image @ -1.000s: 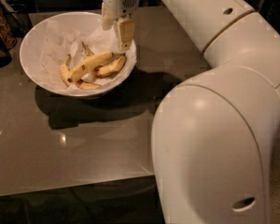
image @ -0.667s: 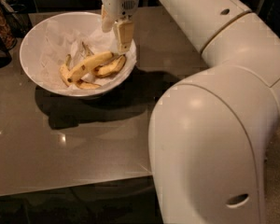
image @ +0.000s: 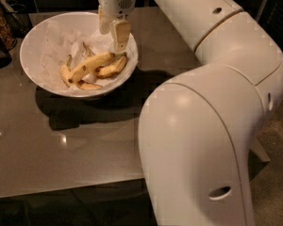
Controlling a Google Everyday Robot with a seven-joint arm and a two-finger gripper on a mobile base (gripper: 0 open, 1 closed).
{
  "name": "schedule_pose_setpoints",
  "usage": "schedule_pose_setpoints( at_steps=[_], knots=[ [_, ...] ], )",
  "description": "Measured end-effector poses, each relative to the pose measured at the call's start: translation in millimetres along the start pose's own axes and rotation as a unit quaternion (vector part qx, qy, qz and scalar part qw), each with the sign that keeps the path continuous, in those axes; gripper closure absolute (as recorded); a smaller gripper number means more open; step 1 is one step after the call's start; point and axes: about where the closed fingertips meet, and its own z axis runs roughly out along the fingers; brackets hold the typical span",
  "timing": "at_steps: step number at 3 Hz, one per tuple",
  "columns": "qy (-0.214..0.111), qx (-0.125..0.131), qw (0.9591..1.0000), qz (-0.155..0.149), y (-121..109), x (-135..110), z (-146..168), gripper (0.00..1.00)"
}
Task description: Pick banana from white bowl
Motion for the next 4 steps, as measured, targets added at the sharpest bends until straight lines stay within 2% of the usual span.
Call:
schedule_pose_setpoints(
  at_steps=[1, 2, 4],
  knots=[
    [-0.007, -0.005, 1.0, -0.002, -4.1, -7.4, 5.2, 0.45],
    [-0.021, -0.012, 0.9997, 0.005, -6.5, -16.8, 12.8, 0.42],
    [-0.04, -0.023, 0.9987, 0.02, -6.9, -28.9, 21.7, 0.43]
  ],
)
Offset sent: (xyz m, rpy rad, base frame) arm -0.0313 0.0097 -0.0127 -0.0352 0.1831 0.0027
